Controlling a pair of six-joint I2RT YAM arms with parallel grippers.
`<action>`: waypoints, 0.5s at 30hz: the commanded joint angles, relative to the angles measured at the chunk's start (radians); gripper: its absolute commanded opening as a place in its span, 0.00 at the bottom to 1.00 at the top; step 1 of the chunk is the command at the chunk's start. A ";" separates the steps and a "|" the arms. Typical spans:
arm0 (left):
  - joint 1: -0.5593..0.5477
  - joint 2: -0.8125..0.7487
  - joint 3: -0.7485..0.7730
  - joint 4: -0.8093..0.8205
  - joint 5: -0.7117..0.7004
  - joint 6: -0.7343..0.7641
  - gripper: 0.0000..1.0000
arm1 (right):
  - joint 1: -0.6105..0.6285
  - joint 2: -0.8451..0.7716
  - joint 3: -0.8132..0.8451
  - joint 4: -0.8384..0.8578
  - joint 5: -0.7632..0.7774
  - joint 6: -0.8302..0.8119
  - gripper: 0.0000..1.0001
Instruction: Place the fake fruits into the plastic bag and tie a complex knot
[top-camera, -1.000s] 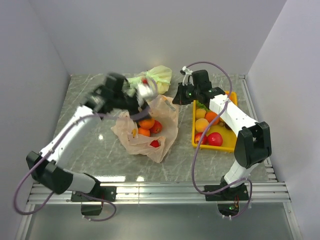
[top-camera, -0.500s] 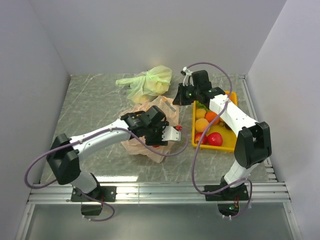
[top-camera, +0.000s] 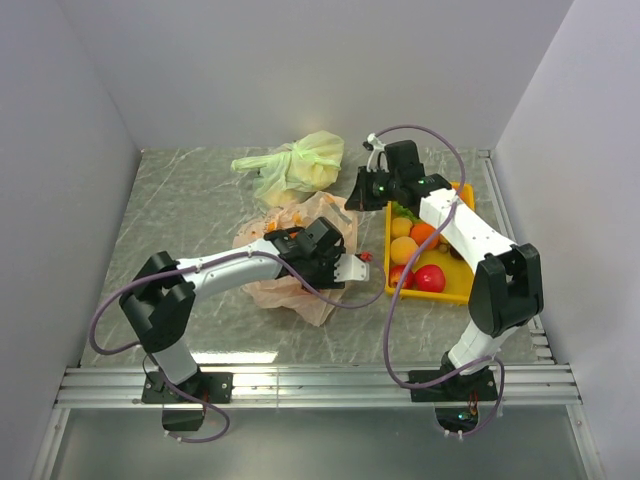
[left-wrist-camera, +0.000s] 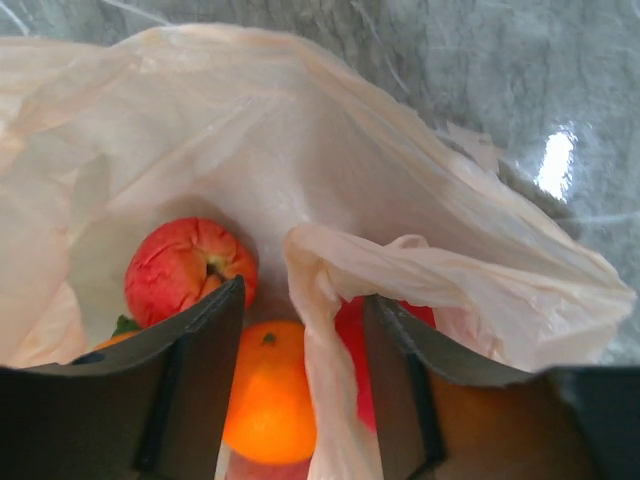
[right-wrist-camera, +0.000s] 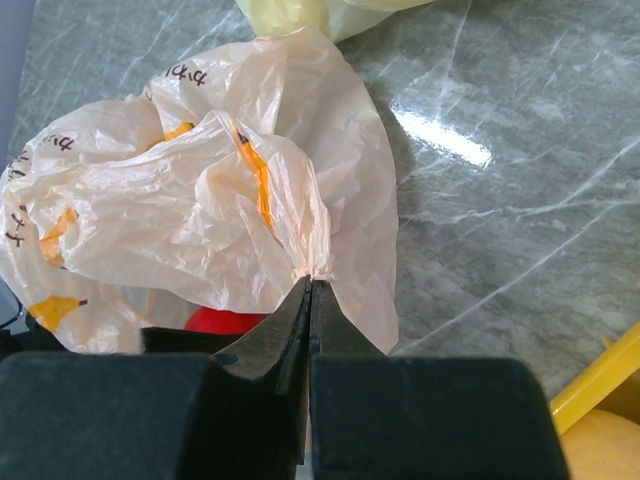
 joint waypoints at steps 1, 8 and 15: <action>-0.002 0.006 -0.027 0.070 0.007 -0.031 0.54 | -0.022 -0.061 0.002 0.012 -0.030 0.021 0.00; 0.004 -0.034 -0.037 0.069 -0.003 -0.077 0.28 | -0.043 -0.090 -0.007 0.018 -0.036 0.027 0.00; 0.192 -0.244 0.174 0.011 0.239 -0.328 0.01 | -0.086 -0.171 0.042 0.030 -0.118 0.056 0.00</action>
